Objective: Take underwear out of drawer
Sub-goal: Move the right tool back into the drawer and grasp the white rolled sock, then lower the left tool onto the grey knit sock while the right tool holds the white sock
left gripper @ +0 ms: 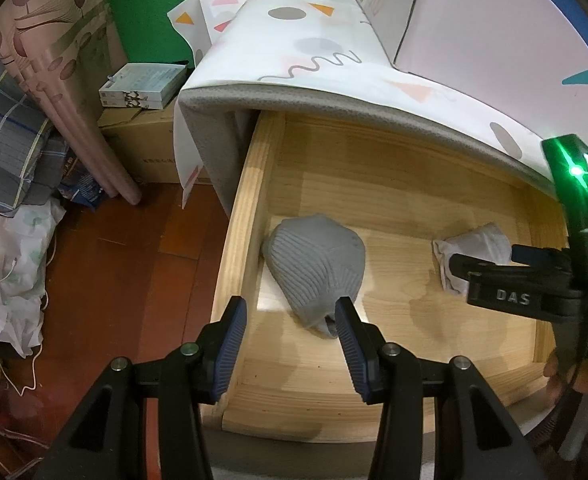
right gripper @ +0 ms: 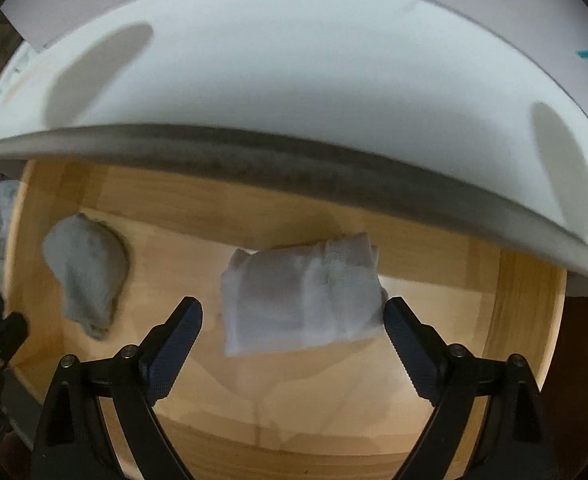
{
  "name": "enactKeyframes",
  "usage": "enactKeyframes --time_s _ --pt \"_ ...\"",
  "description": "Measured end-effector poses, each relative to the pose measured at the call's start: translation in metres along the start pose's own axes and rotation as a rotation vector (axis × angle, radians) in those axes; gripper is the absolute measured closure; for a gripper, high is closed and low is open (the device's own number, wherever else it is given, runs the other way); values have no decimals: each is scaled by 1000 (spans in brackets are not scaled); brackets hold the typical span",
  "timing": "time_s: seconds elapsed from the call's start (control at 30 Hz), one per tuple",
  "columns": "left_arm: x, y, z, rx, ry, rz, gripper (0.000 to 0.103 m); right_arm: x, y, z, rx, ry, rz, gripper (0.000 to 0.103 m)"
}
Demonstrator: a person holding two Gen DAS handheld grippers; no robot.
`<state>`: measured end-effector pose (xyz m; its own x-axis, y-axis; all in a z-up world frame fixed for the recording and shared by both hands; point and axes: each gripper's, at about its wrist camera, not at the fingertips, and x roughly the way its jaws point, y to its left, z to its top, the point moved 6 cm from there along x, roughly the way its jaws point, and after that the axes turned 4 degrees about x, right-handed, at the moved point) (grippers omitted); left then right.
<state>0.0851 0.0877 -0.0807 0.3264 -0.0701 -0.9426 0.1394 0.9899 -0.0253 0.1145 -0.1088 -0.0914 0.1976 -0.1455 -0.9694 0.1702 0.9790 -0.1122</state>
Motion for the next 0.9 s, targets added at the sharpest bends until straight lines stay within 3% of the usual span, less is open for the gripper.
enactKeyframes --time_s 0.27,0.47,0.67,0.9 --pt "0 -2 -1 0 6 -1 56 18 0 9 -34 9 -52 12" --pt "2 -1 0 1 12 1 56 22 3 11 -26 29 -25 13" --pt "3 -1 0 -1 14 1 56 20 -4 1 13 62 23 21" --pt "4 -2 0 -1 17 6 56 18 -16 -8 30 135 -4 23"
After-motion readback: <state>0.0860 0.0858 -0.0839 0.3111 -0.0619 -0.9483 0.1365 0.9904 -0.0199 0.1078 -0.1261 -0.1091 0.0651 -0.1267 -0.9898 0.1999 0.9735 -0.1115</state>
